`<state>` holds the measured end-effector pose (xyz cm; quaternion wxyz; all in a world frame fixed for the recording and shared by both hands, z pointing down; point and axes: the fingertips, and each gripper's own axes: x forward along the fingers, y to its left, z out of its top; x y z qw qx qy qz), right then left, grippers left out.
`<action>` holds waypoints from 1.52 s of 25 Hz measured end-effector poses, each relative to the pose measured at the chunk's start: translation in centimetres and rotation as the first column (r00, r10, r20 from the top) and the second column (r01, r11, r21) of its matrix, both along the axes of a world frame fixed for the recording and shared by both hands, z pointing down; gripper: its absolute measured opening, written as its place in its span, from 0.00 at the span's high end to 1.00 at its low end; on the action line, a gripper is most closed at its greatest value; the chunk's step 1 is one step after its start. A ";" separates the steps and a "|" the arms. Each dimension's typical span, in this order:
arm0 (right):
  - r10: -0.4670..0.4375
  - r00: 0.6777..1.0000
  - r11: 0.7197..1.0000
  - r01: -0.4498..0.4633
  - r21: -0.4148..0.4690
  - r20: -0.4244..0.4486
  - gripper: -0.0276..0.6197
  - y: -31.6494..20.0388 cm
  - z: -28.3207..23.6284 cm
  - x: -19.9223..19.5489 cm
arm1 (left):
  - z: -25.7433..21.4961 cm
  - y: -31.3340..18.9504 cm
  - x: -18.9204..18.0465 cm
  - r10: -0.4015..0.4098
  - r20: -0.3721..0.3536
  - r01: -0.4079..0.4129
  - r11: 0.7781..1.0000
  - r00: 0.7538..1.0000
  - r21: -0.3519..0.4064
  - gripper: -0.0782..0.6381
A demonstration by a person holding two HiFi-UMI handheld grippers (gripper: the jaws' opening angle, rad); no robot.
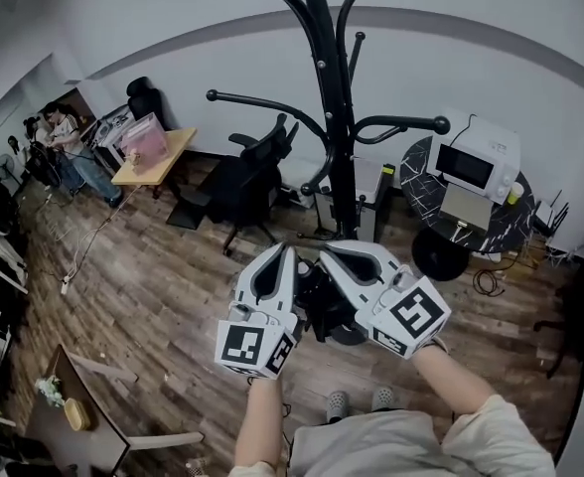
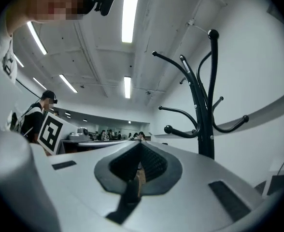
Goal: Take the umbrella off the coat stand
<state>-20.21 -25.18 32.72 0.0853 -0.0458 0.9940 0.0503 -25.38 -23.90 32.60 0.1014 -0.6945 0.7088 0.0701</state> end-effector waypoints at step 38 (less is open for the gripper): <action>-0.118 0.979 0.987 0.097 -0.129 -0.169 0.94 1.4 13.0 -4.5 | 13.9 1.5 -3.7 -0.157 0.037 0.161 0.954 0.987 -0.252 0.86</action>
